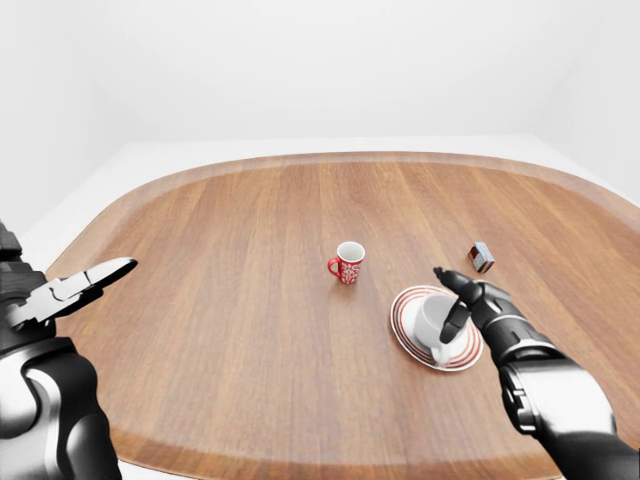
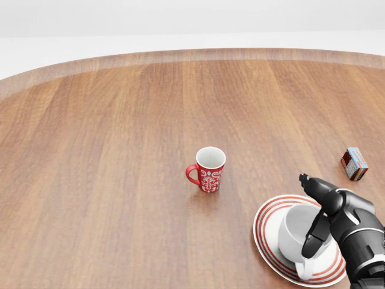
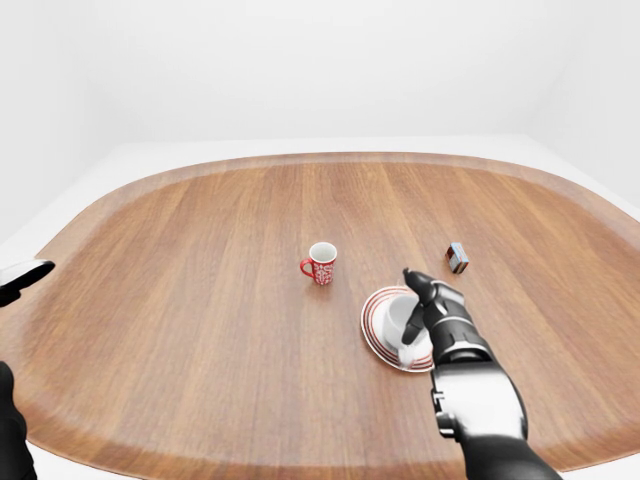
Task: Put the white mug on the plate.
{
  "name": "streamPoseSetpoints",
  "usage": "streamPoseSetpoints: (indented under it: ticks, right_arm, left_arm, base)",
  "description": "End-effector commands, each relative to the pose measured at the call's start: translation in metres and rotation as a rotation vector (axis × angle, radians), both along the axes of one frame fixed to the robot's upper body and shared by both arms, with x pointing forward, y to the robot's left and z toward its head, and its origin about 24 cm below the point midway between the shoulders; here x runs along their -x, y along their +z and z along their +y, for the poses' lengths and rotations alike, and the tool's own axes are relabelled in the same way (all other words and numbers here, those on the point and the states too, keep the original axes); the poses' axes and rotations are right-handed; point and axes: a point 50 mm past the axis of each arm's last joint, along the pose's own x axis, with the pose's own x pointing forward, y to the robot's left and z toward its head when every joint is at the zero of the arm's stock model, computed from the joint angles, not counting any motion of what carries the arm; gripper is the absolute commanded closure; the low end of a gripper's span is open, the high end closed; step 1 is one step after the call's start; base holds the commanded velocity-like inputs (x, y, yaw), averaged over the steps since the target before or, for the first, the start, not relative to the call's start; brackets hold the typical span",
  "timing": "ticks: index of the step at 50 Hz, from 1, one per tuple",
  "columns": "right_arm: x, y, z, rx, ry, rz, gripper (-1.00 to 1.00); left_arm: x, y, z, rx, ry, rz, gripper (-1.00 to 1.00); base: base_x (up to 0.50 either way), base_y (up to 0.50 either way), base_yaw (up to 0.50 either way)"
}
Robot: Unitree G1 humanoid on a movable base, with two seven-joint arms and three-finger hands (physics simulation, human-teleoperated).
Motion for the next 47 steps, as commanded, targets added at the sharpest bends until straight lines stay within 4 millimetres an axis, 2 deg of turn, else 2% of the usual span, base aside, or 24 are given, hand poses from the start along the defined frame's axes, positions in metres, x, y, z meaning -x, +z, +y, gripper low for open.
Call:
streamPoseSetpoints:
  ticks: [1,5,8,12,16,20,22,26,30,32,47]
  right_arm:
    - [-0.018,0.022,0.014,-0.016,0.046,-0.065,-1.00]
    - [-0.037,0.056,0.028,0.007,0.127,-0.145,-1.00]
    - [-0.049,0.088,0.040,0.024,0.204,-0.221,-1.00]
    - [-0.050,0.117,0.055,0.084,0.305,-0.265,-1.00]
    - [-0.041,0.137,0.073,0.182,0.391,-0.308,-1.00]
    - [-0.031,0.165,0.090,0.252,0.431,-0.425,-1.00]
    - [-0.023,0.194,0.101,0.324,0.449,-0.549,-1.00]
    - [-0.002,0.238,0.121,0.434,0.451,-0.761,-1.00]
    - [0.020,0.273,0.133,0.506,0.421,-0.941,-1.00]
    - [0.027,0.279,0.140,0.510,0.421,-0.986,-1.00]
    - [0.029,0.284,0.149,0.482,0.425,-1.016,-1.00]
  left_arm:
    - [-0.001,-0.001,0.000,0.000,0.000,0.004,-1.00]
    - [-0.001,-0.001,0.000,0.001,0.000,0.005,-1.00]
    - [0.000,0.000,0.000,-0.001,-0.001,0.003,-1.00]
    - [-0.001,0.000,0.000,0.000,0.000,0.003,-1.00]
    - [-0.001,-0.001,0.000,0.000,-0.001,0.006,-1.00]
    - [-0.001,-0.001,0.000,-0.002,-0.001,0.005,-1.00]
    - [-0.001,-0.001,-0.001,-0.003,-0.002,0.006,-1.00]
    - [0.000,-0.001,-0.001,-0.003,-0.004,0.007,-1.00]
    - [0.000,-0.001,-0.001,-0.004,-0.003,0.005,-1.00]
    - [0.000,-0.001,-0.002,-0.005,-0.004,0.006,-1.00]
    - [0.000,-0.002,-0.002,-0.005,-0.004,0.010,-1.00]
  base:
    - [0.00,0.00,0.00]
    - [0.00,0.00,0.00]
    - [0.00,0.00,0.00]
    - [0.00,0.00,0.00]
    - [0.00,0.00,0.00]
    - [0.00,0.00,0.00]
    - [0.00,0.00,0.00]
    - [0.00,0.00,0.00]
    - [0.00,0.00,0.00]
    - [0.00,0.00,0.00]
    - [0.00,0.00,0.00]
